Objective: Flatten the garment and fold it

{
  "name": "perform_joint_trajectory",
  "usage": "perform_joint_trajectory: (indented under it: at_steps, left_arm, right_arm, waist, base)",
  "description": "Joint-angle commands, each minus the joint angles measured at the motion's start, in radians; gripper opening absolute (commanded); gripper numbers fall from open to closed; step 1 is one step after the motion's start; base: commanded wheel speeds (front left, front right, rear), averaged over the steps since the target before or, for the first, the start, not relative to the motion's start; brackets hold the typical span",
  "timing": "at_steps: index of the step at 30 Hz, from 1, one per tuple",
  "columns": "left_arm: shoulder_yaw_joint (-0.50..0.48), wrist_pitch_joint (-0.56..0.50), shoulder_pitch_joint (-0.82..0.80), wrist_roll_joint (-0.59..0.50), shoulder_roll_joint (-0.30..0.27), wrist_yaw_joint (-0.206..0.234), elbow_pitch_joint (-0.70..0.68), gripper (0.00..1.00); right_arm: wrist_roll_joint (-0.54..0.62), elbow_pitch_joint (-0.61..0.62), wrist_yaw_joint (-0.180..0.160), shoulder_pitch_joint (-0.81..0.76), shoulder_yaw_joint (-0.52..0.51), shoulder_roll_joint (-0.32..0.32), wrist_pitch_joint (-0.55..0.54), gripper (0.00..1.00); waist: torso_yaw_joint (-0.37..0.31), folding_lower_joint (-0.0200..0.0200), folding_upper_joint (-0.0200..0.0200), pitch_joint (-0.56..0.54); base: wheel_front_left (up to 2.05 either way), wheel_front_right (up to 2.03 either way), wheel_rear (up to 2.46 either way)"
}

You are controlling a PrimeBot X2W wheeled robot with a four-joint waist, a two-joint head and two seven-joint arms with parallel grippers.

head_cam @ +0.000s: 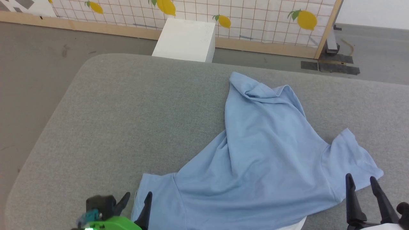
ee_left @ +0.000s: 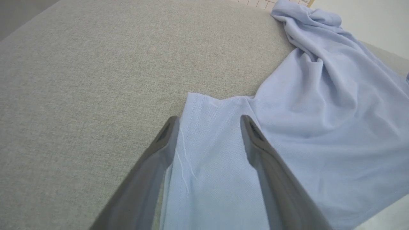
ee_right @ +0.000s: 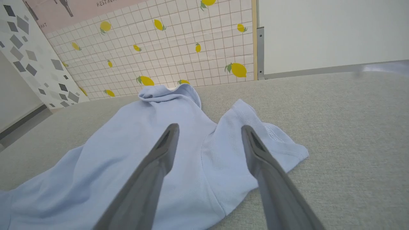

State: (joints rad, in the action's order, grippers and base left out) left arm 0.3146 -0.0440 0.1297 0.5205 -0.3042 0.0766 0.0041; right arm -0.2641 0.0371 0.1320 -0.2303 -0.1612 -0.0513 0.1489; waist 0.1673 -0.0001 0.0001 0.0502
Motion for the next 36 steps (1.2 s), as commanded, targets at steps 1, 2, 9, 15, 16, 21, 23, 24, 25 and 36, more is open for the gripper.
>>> perform_joint_trajectory:
  at_steps: [1, 2, 9, 15, 16, 21, 23, 24, 25, 36]
  left_arm:
    - [0.000, -0.031, -0.031, -0.002, -0.020, 0.000, 0.012, 1.00]
    - [0.002, -0.052, -0.041, -0.001, -0.028, -0.002, 0.022, 1.00]
    - [0.035, -0.206, -0.115, 0.054, -0.040, -0.048, 0.132, 1.00]
    - [0.055, -0.322, -0.166, 0.100, -0.027, -0.054, 0.242, 1.00]
    - [0.055, -0.327, -0.171, 0.101, -0.026, -0.053, 0.253, 1.00]
    - [0.056, -0.307, -0.190, 0.121, -0.012, -0.083, 0.329, 0.00]
    - [0.049, -0.275, -0.194, 0.133, -0.003, -0.100, 0.335, 0.00]
    - [0.045, -0.256, -0.197, 0.134, -0.001, -0.107, 0.333, 0.00]
    - [0.040, -0.237, -0.200, 0.133, 0.000, -0.109, 0.326, 0.00]
    - [-0.087, 0.005, -0.177, 0.143, 0.017, -0.061, 0.059, 0.00]
  right_arm:
    - [-0.009, -0.008, -0.001, 0.001, 0.004, 0.001, -0.008, 1.00]
    - [-0.010, -0.010, -0.001, 0.002, 0.007, 0.001, -0.011, 1.00]
    - [-0.016, -0.007, -0.001, 0.018, 0.023, 0.001, -0.024, 1.00]
    - [-0.013, -0.004, -0.001, 0.037, 0.026, 0.001, -0.031, 1.00]
    - [-0.013, -0.003, -0.001, 0.039, 0.027, 0.001, -0.031, 1.00]
    - [-0.013, -0.005, -0.001, 0.054, 0.036, 0.001, -0.037, 1.00]
    - [-0.014, -0.005, -0.001, 0.056, 0.032, 0.001, -0.038, 1.00]
    - [-0.014, -0.006, -0.001, 0.056, 0.030, 0.001, -0.039, 1.00]
    - [-0.014, -0.006, -0.001, 0.057, 0.028, 0.001, -0.039, 1.00]
    - [-0.018, -0.008, -0.001, 0.055, 0.028, 0.001, -0.042, 1.00]
  waist:
    - [-0.001, 0.0001, -0.0001, 0.007]
    - [-0.003, 0.0001, -0.0001, 0.010]
    - [-0.016, 0.0001, -0.0001, 0.039]
    - [-0.031, 0.0001, -0.0001, 0.064]
    - [-0.033, 0.0001, -0.0001, 0.066]
    - [-0.046, 0.0001, -0.0001, 0.077]
    - [-0.048, 0.0001, -0.0001, 0.076]
    - [-0.049, 0.0001, -0.0001, 0.076]
    - [-0.049, 0.0001, -0.0001, 0.075]
    - [-0.039, 0.0001, -0.0001, 0.056]
  base:
    - [0.00, 0.00, 0.00]
    - [0.00, 0.00, 0.00]
    - [0.00, 0.00, 0.00]
    - [0.00, 0.00, 0.00]
    - [0.00, 0.00, 0.00]
    - [0.00, 0.00, 0.00]
    - [0.00, 0.00, 0.00]
    - [0.00, 0.00, 0.00]
    - [0.00, 0.00, 0.00]
    - [0.00, 0.00, 0.00]
